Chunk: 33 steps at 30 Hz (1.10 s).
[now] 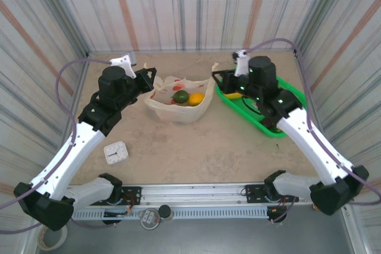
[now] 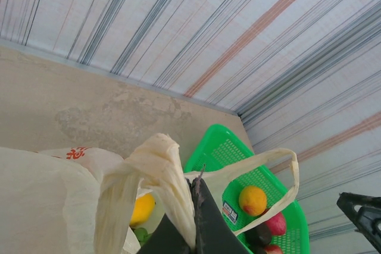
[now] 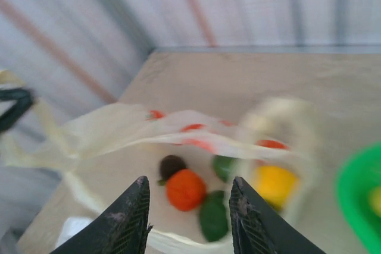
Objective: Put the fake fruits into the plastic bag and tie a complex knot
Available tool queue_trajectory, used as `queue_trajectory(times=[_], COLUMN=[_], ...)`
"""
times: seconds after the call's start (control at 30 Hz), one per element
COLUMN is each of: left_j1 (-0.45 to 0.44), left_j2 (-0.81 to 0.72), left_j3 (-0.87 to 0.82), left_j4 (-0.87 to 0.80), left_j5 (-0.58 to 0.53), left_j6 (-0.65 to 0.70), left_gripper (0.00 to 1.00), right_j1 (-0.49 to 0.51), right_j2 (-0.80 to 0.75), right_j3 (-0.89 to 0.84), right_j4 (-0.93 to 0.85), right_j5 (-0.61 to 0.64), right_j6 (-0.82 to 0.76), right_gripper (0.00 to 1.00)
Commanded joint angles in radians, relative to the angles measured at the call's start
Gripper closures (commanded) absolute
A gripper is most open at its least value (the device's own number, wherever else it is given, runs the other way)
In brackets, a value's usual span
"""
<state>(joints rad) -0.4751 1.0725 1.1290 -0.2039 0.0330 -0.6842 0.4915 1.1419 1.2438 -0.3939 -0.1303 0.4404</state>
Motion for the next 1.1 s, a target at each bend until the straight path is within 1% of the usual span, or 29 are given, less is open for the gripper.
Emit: queue_trajectory(times=[0.0,0.07,0.1,0.13,0.17,0.23,0.33,0.47,0.6,0.77,0.93,1.07], left_j1=[-0.003,-0.011,-0.014,-0.016,-0.018,-0.022,-0.028,-0.041,-0.046,-0.046,-0.046,-0.046], left_j2=[-0.005,-0.004,-0.005,-0.003,-0.002,0.000,0.003,0.001,-0.001,-0.002,-0.003,-0.001], left_j3=[-0.006,-0.003,-0.003,-0.001,-0.001,-0.001,0.000,0.001,0.002,0.002,0.001,0.002], left_j4=[0.016,0.012,0.012,0.011,0.011,0.010,0.010,0.007,0.005,0.007,0.007,0.006], left_j5=[-0.013,-0.013,-0.014,-0.013,-0.013,-0.014,-0.013,-0.024,-0.030,-0.024,-0.029,-0.030], left_j6=[0.005,0.006,0.007,0.009,0.011,0.011,0.012,0.023,0.028,0.024,0.026,0.028], left_gripper=[1.00,1.00,1.00,1.00,1.00,1.00,1.00,1.00,1.00,1.00,1.00,1.00], right_j1=[-0.108,-0.181,-0.216,-0.253,-0.283,-0.338,-0.368,-0.401,-0.461,-0.522,-0.543,-0.579], right_j2=[-0.084,-0.109,-0.108,-0.102,-0.088,-0.051,-0.006,0.046,0.097,0.166,0.261,0.323], right_j3=[-0.079,-0.115,-0.127,-0.141,-0.149,-0.169,-0.195,-0.226,-0.258,-0.271,-0.287,-0.311], right_j4=[-0.178,-0.315,-0.370,-0.428,-0.471,-0.540,-0.579,-0.588,-0.576,-0.495,-0.448,-0.384], right_j5=[0.142,0.236,0.257,0.275,0.286,0.298,0.341,0.340,0.344,0.350,0.353,0.322], right_j6=[0.100,0.140,0.154,0.167,0.178,0.180,0.205,0.266,0.306,0.290,0.300,0.300], right_gripper=[0.60,0.60,0.57,0.51,0.48,0.44,0.42,0.43,0.45,0.45,0.45,0.45])
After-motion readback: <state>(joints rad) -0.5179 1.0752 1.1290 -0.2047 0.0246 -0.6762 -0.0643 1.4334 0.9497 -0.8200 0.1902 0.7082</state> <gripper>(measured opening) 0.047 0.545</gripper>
